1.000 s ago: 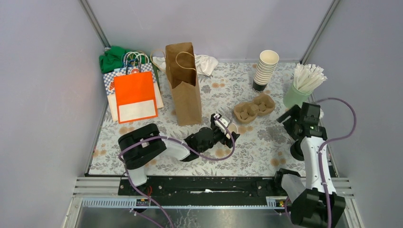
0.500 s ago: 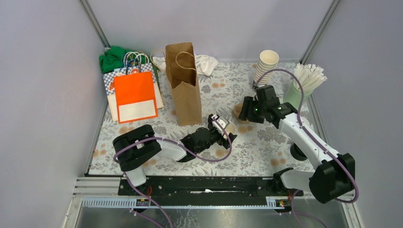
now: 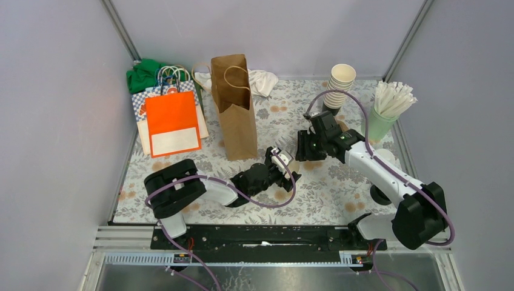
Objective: Pack the takeout coffee
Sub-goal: Place the coffee cup at the center of the board.
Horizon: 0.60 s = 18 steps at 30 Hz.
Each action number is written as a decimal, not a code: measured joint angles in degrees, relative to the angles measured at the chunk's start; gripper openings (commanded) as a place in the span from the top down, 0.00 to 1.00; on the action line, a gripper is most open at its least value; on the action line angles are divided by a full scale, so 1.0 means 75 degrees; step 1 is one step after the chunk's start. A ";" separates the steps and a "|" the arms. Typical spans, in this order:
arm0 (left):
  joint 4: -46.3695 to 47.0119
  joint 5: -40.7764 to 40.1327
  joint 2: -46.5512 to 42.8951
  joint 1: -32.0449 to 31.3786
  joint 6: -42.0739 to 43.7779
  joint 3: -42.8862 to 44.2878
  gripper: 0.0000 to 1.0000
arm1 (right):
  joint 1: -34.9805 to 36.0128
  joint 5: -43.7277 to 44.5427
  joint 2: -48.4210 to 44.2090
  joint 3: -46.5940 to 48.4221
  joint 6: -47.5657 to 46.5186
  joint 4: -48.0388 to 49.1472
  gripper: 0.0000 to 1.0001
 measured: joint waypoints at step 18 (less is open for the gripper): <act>-0.0064 -0.0038 0.0006 0.0000 0.0105 -0.0009 0.01 | 0.0341 0.0105 0.0493 0.0216 -0.0248 -0.0312 0.91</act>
